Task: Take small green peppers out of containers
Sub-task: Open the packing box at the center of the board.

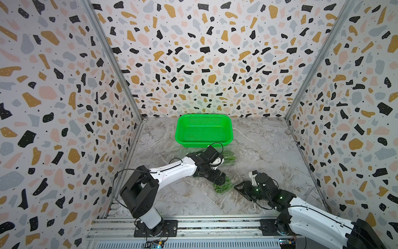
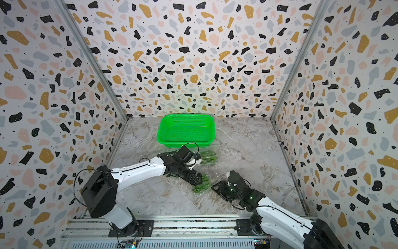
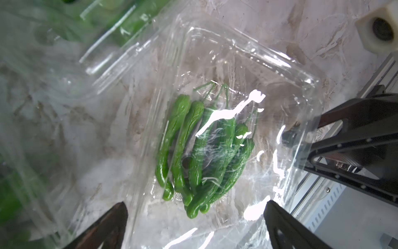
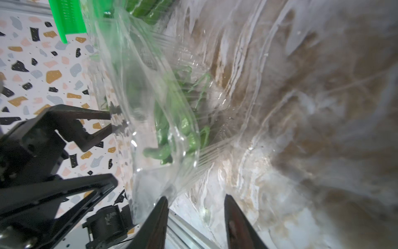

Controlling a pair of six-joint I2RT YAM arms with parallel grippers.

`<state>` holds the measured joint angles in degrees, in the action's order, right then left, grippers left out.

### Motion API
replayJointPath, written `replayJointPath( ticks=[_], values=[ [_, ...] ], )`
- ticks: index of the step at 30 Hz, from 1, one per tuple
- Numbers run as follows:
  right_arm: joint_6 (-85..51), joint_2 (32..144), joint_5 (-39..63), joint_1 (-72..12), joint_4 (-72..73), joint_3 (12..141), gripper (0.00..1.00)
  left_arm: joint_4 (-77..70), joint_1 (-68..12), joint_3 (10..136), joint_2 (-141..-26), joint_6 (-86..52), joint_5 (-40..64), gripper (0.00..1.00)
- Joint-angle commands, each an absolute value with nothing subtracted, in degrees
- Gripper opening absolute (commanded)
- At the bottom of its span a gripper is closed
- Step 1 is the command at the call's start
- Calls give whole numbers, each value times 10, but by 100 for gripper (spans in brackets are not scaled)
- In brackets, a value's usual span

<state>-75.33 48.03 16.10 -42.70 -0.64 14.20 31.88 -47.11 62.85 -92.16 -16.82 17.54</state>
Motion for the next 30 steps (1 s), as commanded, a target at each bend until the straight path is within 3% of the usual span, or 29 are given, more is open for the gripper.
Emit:
replayJointPath(
  ticks=[1,4,15,20,30],
  values=[
    [-719,496,172,-423,-46,173,56,363,-483,616,-879,-183,161,99],
    [-687,495,188,-405,-97,180,63,395,-484,600,-844,-187,149,99],
    [-676,460,238,-384,-67,142,62,425,-486,517,-740,-204,140,99],
    [-664,496,242,-382,-57,164,55,424,-486,565,-781,-183,134,99],
    [-657,530,242,-370,-48,187,51,395,-486,648,-906,-137,134,99]
  ],
)
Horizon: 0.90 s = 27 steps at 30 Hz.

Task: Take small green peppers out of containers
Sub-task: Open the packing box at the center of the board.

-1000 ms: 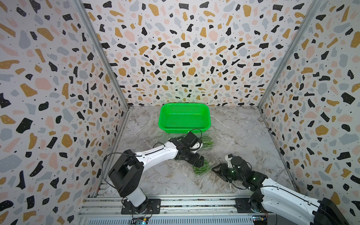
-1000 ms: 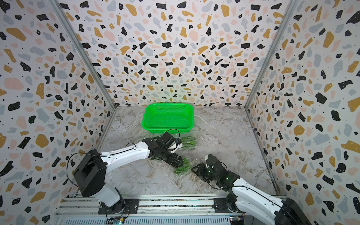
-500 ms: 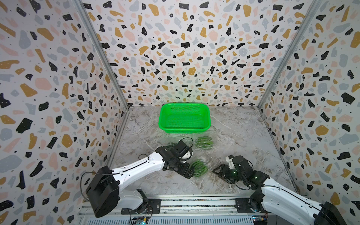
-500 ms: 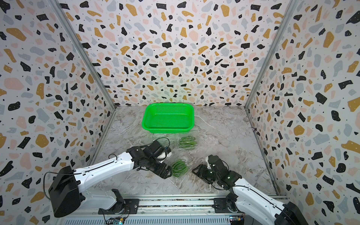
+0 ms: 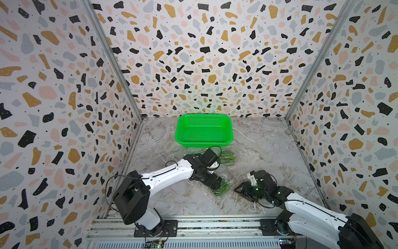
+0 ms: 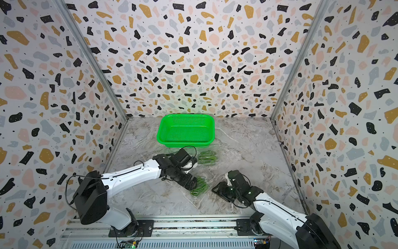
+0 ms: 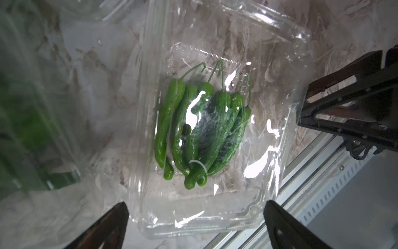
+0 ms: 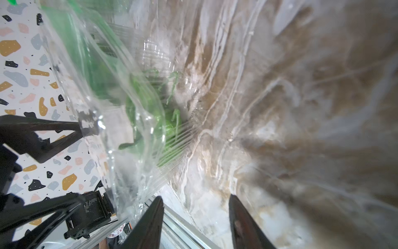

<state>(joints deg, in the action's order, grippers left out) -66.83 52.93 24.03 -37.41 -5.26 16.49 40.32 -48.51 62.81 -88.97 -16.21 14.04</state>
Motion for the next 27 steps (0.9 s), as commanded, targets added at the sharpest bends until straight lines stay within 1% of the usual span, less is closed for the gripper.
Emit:
replayJointPath(
  ticks=[1,11,27],
  values=[
    [-658,530,243,-368,-48,187,51,393,-487,652,-915,-134,134,99],
    [-660,540,241,-351,-29,184,50,368,-486,676,-953,-145,153,100],
    [-645,578,252,-351,18,209,50,350,-487,667,-953,-166,174,100]
  ],
)
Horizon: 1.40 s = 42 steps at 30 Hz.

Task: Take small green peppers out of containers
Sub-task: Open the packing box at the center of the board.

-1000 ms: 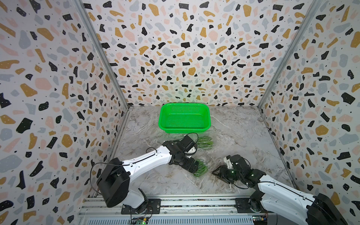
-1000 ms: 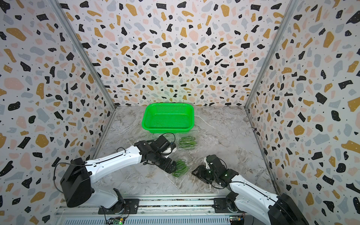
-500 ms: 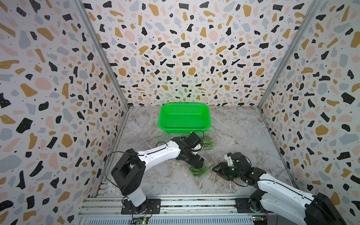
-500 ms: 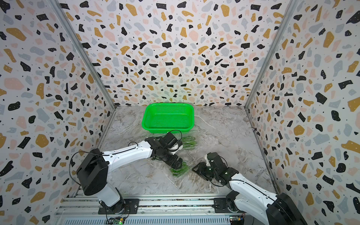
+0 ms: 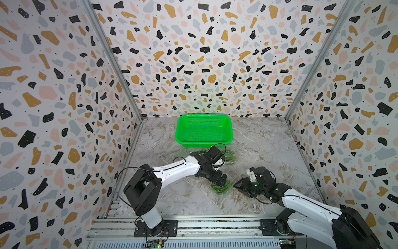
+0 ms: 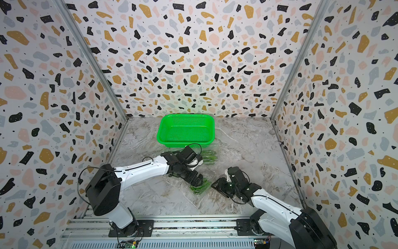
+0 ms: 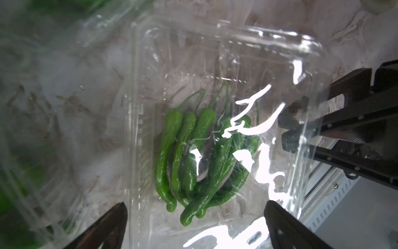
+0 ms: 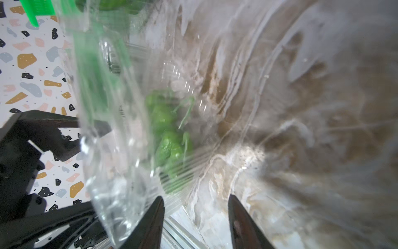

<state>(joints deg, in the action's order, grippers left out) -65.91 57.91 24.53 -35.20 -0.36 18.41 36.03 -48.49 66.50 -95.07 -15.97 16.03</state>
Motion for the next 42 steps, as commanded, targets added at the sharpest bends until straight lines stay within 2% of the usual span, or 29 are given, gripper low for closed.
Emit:
replayJointPath(
  ticks=[1,15,27,33,38,42],
  values=[
    [-646,578,253,-351,22,209,50,350,-487,666,-953,-166,174,100],
    [-647,613,255,-361,62,216,50,341,-489,663,-949,-181,188,100],
    [-638,647,249,-396,62,245,57,347,-490,636,-920,-178,182,100],
    [-637,601,244,-381,-24,235,59,360,-490,611,-900,-170,159,99],
    [-637,516,258,-328,-101,186,57,403,-492,615,-901,-144,124,98],
    [-648,448,288,-273,-92,143,55,412,-493,620,-894,-131,120,97]
  ],
)
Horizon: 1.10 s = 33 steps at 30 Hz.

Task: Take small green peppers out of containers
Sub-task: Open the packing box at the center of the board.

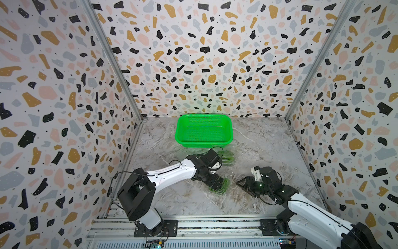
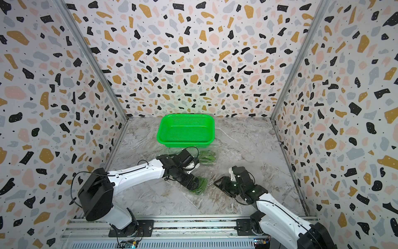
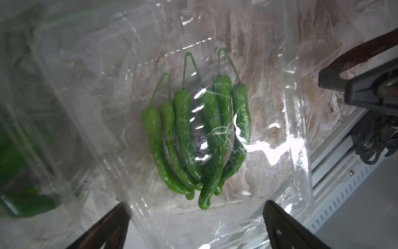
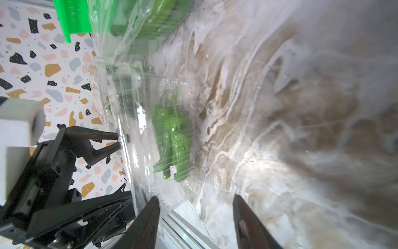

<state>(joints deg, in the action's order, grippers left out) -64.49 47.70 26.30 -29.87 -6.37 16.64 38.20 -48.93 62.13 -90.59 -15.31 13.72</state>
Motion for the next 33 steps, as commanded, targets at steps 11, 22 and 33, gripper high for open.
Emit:
replayJointPath(
  ticks=[11,22,33],
  values=[
    [-602,534,347,-240,-19,202,50,424,-492,704,-927,-147,101,96],
    [-531,674,361,-243,-25,278,42,417,-492,727,-976,-151,105,96],
    [-524,696,364,-278,-5,296,40,398,-493,727,-974,-162,121,96]
  ],
)
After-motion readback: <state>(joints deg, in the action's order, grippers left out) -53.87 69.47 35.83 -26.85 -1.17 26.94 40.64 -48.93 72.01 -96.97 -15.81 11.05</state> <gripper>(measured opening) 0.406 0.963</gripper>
